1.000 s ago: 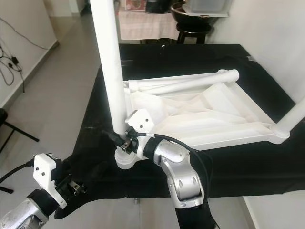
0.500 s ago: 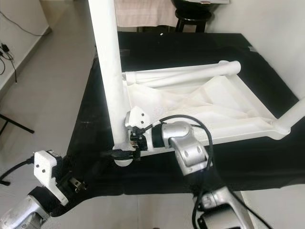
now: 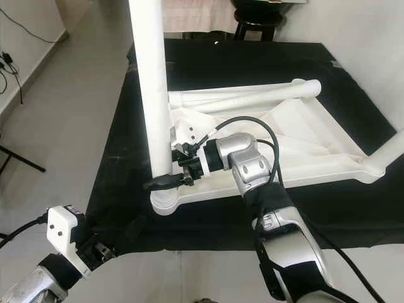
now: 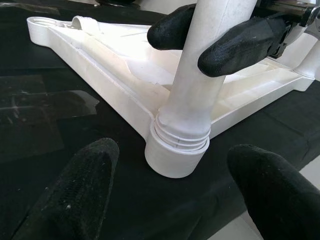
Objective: Building children table
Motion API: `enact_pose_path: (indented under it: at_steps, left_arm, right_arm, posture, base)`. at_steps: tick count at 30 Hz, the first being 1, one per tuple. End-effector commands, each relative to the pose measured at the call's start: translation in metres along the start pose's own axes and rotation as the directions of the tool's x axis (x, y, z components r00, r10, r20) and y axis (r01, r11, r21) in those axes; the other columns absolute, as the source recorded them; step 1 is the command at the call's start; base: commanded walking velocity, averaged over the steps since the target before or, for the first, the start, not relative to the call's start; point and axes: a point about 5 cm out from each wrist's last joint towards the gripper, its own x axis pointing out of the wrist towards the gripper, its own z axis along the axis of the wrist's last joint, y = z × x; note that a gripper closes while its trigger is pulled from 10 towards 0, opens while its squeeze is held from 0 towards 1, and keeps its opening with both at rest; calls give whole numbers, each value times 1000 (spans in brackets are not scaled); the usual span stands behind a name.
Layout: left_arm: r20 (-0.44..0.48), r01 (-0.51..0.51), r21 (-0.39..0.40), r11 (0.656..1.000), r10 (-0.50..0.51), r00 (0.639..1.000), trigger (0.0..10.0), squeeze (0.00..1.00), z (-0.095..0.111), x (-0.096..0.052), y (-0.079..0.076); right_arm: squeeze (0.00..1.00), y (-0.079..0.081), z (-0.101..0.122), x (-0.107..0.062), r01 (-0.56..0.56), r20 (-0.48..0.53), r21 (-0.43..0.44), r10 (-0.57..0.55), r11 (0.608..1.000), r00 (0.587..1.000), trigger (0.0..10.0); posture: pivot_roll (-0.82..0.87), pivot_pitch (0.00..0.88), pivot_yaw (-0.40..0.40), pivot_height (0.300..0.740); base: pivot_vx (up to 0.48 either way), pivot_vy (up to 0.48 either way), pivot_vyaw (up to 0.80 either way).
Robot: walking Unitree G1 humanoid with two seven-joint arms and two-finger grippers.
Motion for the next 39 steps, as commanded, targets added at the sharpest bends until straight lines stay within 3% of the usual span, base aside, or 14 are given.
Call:
enact_pose_path:
  at_steps: [1,8,9,10,11,13,14,22,23,28,29,37,38,39]
  left_arm:
    - [-4,1,3,1000,-1,1000,10000,0,0,-2,-1]
    - [-11,1,9,1000,-1,1000,10000,0,1,-3,3]
    - [-14,-6,17,1000,6,1000,10000,0,2,-5,6]
    - [-14,-6,17,1000,6,1000,10000,0,2,-5,6]
    - [-15,-10,21,1000,11,1000,10000,0,2,-5,8]
    - [-15,-10,21,1000,11,1000,10000,0,2,-5,8]
    - [-18,-6,21,1000,6,1000,10000,0,2,-4,11]
    - [-12,14,15,1000,-14,1000,10000,0,0,3,10]
    - [-4,7,16,1000,-7,1000,10000,0,0,5,9]
    - [8,-6,15,1000,6,1000,10000,0,1,7,8]
    - [8,-4,14,1000,4,1000,10000,0,1,8,8]
    - [0,10,13,1000,-10,1000,10000,0,0,9,9]
    - [1,9,12,1000,-9,1000,10000,0,0,9,9]
    - [1,9,12,1000,-9,1000,10000,0,0,9,9]
  right_arm:
    - [0,2,0,0,2,13,-17,-1,1000,1000,0]
    - [0,9,-12,6,204,46,14,-204,979,978,0]
    - [0,20,-30,19,547,34,128,-555,827,831,0]
    - [0,20,-30,19,547,34,128,-555,827,831,0]
    - [0,35,-41,28,698,-41,224,-709,680,704,0]
    - [0,35,-41,28,698,-41,224,-709,680,704,0]
    - [0,53,-41,39,768,-85,233,-774,597,628,0]
    - [0,48,-35,47,688,-39,213,-698,694,715,0]
    - [0,44,-33,46,663,-38,203,-671,720,741,10000]
    - [0,41,-19,49,517,9,133,-523,845,852,10000]
    - [1000,40,-14,47,437,9,122,-441,891,898,10000]
    - [1000,18,11,28,110,-21,-66,-112,992,994,10000]
    - [0,17,10,28,54,-53,-78,-58,996,997,10000]
    - [0,17,10,28,54,-53,-78,-58,996,997,10000]
  posture:
    - [-33,153,-48,740]
    - [-37,159,-37,740]
    - [-46,164,-28,740]
    - [-46,164,-28,740]
    - [-78,170,-10,740]
    - [-78,170,-10,740]
    - [-94,150,-10,740]
    - [-112,133,-42,740]
    - [-112,130,-44,740]
    - [-112,129,-44,740]
    - [-107,129,-45,740]
    - [-96,122,-37,740]
    - [-88,122,-38,740]
    - [-88,122,-38,740]
  base:
    - [0,0,0]
    - [0,0,0]
    - [0,0,0]
    - [0,0,0]
    - [0,0,0]
    - [0,0,0]
    - [0,0,0]
    - [0,0,0]
    - [0,0,0]
    - [0,0,0]
    - [0,0,0]
    - [0,0,0]
    - [0,0,0]
    - [0,0,0]
